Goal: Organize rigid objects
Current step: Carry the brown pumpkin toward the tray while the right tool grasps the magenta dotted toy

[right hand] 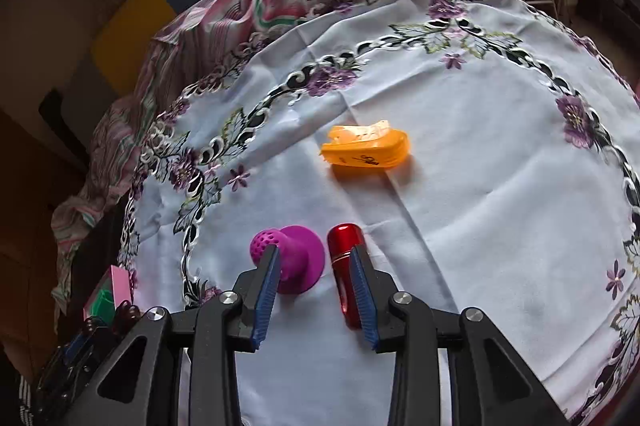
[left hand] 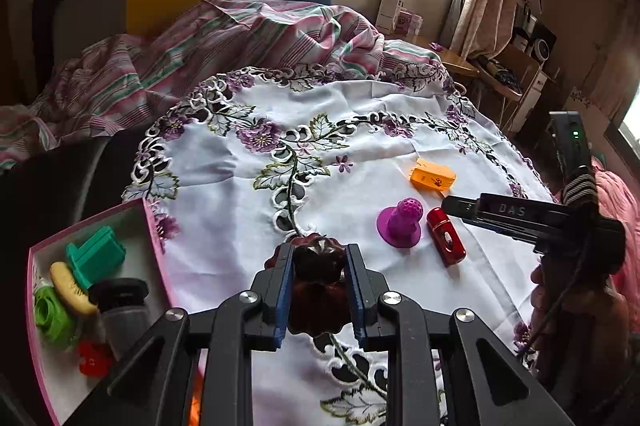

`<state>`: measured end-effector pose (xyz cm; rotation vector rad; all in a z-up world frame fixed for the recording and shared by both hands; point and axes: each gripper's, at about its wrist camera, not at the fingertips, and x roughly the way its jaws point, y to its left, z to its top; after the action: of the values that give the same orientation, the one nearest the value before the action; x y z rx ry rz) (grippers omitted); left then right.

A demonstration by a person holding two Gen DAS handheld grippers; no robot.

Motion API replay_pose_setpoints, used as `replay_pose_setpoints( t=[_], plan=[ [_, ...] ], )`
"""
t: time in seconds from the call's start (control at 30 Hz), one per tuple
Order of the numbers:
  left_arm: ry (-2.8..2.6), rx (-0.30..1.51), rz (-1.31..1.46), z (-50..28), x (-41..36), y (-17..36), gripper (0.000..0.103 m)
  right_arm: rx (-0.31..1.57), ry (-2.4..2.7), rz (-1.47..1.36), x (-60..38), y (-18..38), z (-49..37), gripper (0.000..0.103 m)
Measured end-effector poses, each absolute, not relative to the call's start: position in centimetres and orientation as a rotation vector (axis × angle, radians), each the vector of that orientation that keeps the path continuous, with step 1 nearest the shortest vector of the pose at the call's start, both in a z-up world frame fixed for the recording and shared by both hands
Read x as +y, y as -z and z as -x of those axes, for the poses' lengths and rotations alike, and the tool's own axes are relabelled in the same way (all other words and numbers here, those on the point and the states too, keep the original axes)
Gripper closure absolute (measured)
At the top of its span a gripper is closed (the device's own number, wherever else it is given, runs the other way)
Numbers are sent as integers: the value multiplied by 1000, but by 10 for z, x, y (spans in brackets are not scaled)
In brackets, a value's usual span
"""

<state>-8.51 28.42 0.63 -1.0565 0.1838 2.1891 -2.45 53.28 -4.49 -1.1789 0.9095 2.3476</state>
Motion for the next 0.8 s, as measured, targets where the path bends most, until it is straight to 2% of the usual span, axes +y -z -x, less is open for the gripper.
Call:
replay_pose_setpoints(
  t=[0.1,0.33,0.67,0.8],
  plan=[
    [-2204,145,1057,77,260,-12,78,789,-2404,1207,518,42,32,68],
    [-2253,77,1076,66,205,-19,78,637,-2469,1273,497,44,48,67],
    [-2376,7,1108,63,127,-20,78,418,-2411,1430,485,68,91,61],
    [-2450,-33,1149,64,88,-14,78,336,-2391,1481,476,83,96,70]
  ],
)
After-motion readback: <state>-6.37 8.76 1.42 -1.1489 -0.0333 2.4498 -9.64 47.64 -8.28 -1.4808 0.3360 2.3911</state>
